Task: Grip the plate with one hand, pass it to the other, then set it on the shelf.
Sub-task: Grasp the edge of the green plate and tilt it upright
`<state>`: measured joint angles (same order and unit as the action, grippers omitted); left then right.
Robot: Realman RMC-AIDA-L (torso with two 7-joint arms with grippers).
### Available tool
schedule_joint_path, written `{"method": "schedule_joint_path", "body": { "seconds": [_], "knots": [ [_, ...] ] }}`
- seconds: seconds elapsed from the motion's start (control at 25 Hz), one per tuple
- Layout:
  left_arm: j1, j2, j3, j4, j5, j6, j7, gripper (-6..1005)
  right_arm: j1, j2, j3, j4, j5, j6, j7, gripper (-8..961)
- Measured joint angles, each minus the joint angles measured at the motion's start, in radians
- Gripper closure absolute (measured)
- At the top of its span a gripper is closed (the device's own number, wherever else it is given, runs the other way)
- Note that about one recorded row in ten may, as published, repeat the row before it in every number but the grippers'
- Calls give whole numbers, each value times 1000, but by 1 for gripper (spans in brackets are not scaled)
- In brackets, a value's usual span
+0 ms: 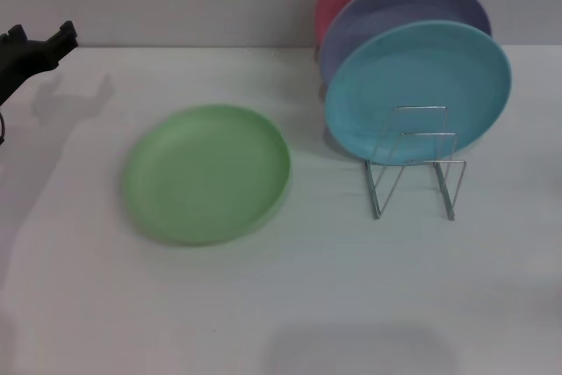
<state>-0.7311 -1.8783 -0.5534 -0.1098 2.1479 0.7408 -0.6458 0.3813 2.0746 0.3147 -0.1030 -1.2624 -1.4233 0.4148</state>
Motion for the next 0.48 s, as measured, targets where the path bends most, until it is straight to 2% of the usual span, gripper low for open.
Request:
{"method": "schedule_joint_path", "body": {
  "seconds": [0.48],
  "knots": [
    [-48, 84, -7, 5, 236, -46, -317, 186, 1, 1, 0, 0, 0, 6, -4, 193]
  ]
}}
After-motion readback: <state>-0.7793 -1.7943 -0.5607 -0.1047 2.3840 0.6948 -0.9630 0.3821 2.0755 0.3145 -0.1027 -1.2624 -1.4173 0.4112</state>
